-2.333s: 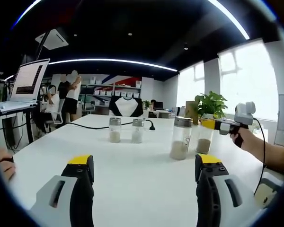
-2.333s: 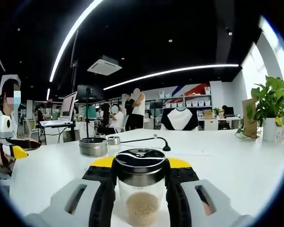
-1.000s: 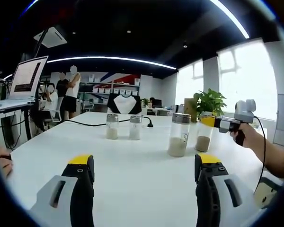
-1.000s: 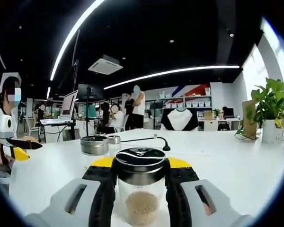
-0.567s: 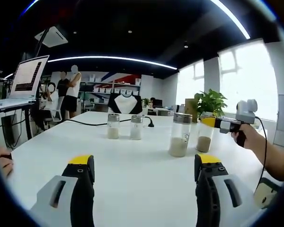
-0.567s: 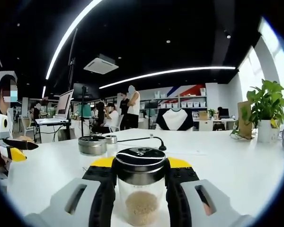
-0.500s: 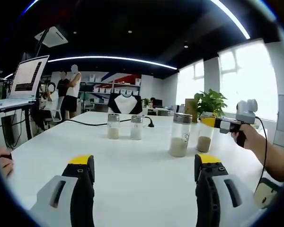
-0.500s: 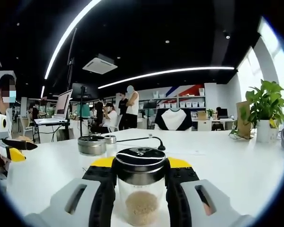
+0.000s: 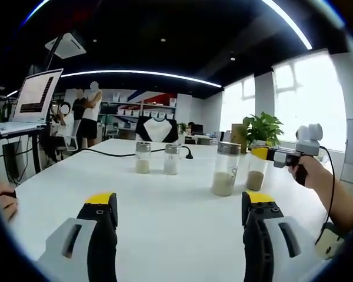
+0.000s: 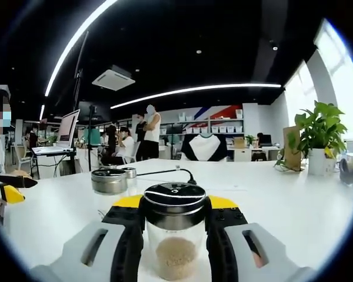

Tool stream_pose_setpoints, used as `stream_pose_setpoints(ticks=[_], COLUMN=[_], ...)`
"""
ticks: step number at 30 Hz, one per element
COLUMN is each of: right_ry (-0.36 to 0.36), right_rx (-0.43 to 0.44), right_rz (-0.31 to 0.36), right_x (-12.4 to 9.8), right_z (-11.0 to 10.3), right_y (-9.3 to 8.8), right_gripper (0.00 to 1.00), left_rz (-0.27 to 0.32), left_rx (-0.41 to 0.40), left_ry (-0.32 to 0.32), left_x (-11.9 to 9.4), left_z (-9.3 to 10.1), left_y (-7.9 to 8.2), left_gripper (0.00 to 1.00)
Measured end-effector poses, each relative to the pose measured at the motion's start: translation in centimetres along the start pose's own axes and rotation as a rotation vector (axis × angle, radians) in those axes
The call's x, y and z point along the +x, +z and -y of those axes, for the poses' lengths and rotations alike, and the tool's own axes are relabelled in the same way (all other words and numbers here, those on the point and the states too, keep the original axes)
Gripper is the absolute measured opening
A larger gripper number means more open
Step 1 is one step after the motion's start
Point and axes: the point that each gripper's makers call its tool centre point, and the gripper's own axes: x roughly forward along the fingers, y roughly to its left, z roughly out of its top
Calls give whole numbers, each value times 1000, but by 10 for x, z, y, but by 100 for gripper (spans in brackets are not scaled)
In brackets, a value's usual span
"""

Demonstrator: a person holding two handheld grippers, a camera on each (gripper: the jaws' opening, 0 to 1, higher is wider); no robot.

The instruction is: Rotate the seasoning bottle until the label or dispensing opening points toward the visible target arrow and the bottle remains upright within the marked orientation range

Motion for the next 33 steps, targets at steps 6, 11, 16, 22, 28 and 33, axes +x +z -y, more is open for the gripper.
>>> stream_pose_setpoints(ticks=[6,11,16,22,28,33], right_ry=[-37,-75,-115,-153,-176,-202], right_rx=[1,1,1,3,7,10], right_rz=[-2,-11,-10,-4,-5,-14], right_x=[2,3,5,6,7,6], right_z=[1,1,2,4,6,7], right_y=[0,-1,-1,-1,-1,-1], right_gripper=[38,38,38,38,39,39], left_rz=[-7,-10,-25,-28,-31,-32], left_rx=[6,5,7,6,3,4], left_ry=[3,5,15,18,21,22], left_x=[0,1,3,3,2,1], left_z=[-2,-4,-6,-7,-7,-7], left_y=[-1,-2,-6,-6,-5,-5], left_gripper=[92,91,91,91,91,91])
